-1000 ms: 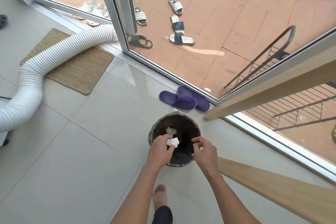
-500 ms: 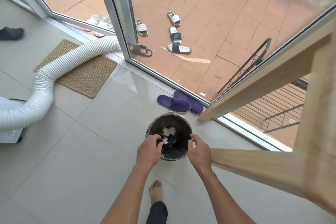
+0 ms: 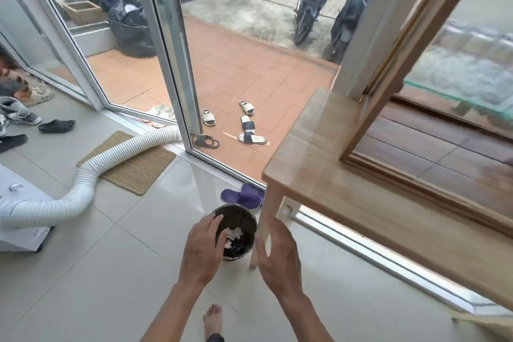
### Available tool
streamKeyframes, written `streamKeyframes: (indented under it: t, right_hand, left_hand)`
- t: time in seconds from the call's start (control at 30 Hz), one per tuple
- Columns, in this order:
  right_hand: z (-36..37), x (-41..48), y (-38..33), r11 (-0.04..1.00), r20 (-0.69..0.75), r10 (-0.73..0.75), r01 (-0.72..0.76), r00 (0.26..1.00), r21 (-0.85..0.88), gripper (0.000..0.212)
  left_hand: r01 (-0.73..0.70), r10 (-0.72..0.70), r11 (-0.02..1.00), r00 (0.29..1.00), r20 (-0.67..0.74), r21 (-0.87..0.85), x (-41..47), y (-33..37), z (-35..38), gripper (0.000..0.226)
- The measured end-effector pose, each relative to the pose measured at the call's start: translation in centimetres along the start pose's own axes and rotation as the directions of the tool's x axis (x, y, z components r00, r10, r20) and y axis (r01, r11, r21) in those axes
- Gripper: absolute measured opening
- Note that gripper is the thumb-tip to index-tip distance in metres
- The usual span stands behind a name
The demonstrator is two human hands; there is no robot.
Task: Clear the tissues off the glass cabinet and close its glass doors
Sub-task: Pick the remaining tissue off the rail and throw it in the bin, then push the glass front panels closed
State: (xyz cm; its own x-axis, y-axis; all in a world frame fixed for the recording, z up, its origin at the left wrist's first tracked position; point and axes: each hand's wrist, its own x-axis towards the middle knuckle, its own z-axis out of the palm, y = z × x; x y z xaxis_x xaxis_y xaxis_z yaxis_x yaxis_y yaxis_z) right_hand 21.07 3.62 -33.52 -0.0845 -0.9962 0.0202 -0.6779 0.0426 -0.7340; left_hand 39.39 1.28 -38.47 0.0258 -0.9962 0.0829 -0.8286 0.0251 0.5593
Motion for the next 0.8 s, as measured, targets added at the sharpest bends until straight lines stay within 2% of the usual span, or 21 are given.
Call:
streamKeyframes:
  t: [0.13,0.3,0.43,0.63,0.8]
  right_hand:
    - [-7.7,-3.6,-0.4,0.993,-0.164,-0.118,0.114,0.979,-0.034,0.034]
    - [-15.5,-4.6,1.0,0.984,-0.360,-0.178,0.164,0.916,-0.068,0.035]
    - [-20.8,-3.7,3.0,0.989,-0.502,-0.150,0.126,0.852,-0.083,0.043]
    - [-25.5,-1.0,7.0,0.994,-0.677,-0.064,-0.010,0.733,-0.105,0.050]
    - [-28.5,1.1,9.2,0.998,-0.791,0.021,-0.056,0.612,-0.017,0.048]
  left_hand:
    - [-0.134,0.126,0.991,0.975,-0.182,-0.031,-0.3,5.3,-2.8,0.041]
    - [-0.307,0.290,0.951,0.923,-0.253,-0.032,1.1,13.0,-4.4,0.045]
    - [-0.468,0.451,0.883,0.864,-0.224,-0.026,2.5,18.8,-3.7,0.041]
    - [-0.698,0.694,0.716,0.710,-0.120,0.009,5.9,26.0,-1.3,0.036]
    - [-0.849,0.846,0.527,0.521,-0.113,0.033,8.8,32.7,-1.1,0.036]
